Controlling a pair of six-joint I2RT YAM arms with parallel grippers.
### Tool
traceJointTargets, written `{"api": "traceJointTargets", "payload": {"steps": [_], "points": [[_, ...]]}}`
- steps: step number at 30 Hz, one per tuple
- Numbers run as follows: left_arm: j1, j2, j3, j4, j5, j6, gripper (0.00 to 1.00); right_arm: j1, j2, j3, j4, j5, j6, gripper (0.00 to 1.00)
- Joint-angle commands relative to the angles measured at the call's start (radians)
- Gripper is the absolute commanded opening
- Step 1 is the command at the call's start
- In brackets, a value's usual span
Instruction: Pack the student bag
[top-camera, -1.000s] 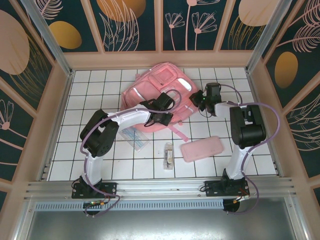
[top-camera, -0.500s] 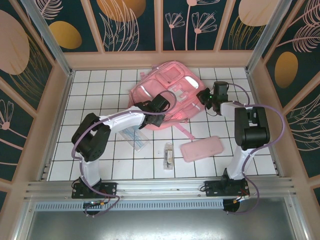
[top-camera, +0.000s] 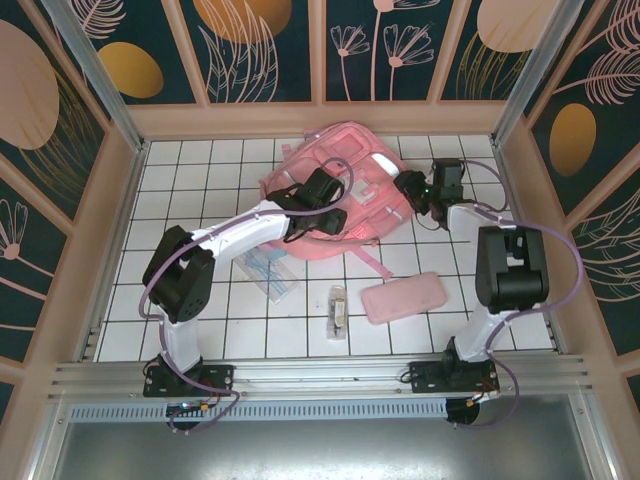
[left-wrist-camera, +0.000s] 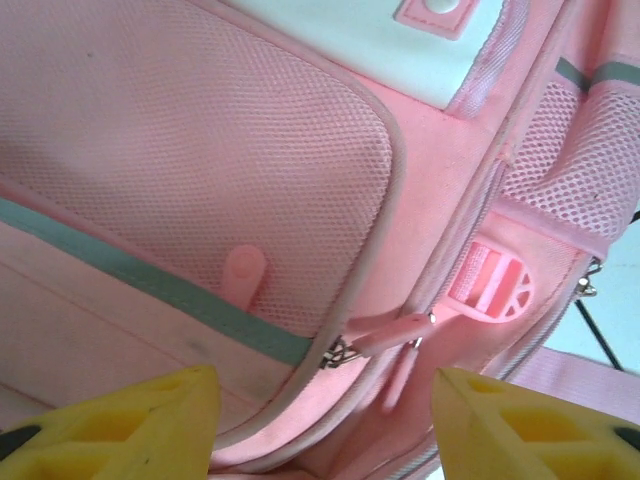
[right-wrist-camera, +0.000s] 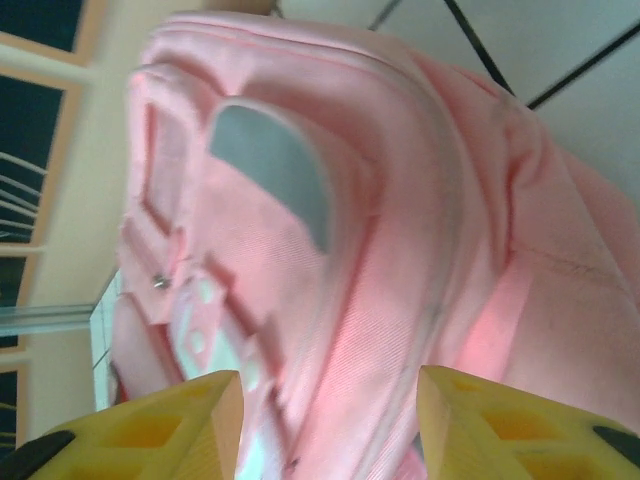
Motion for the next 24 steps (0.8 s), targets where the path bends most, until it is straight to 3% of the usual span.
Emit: {"api": "traceJointTargets", "payload": {"steps": [1, 4, 7, 10, 18, 24], "points": [[-0.004, 0.007, -0.065, 0.059, 0.084, -0.107, 0.55, 0.032, -0.109, -0.048, -0.075, 0.022, -0.036, 0.49], [-0.015, -0.014, -0.144, 0.145, 0.125, -0.151, 0.48, 0.064, -0.126, -0.090, -0.051, -0.006, 0.003, 0.49], [-0.025, -0.012, -0.196, 0.189, 0.130, -0.179, 0.33, 0.102, -0.094, -0.093, -0.027, -0.019, 0.029, 0.49], [-0.029, -0.013, -0.255, 0.238, 0.122, -0.195, 0.23, 0.138, -0.043, -0.077, -0.021, -0.014, 0.047, 0.49], [-0.031, 0.012, -0.384, 0.350, 0.087, -0.223, 0.15, 0.159, 0.032, -0.113, 0.026, 0.043, 0.109, 0.48], [-0.033, 0.025, -0.402, 0.361, 0.088, -0.211, 0.14, 0.164, 0.151, -0.044, 0.059, 0.049, 0.117, 0.47]]}}
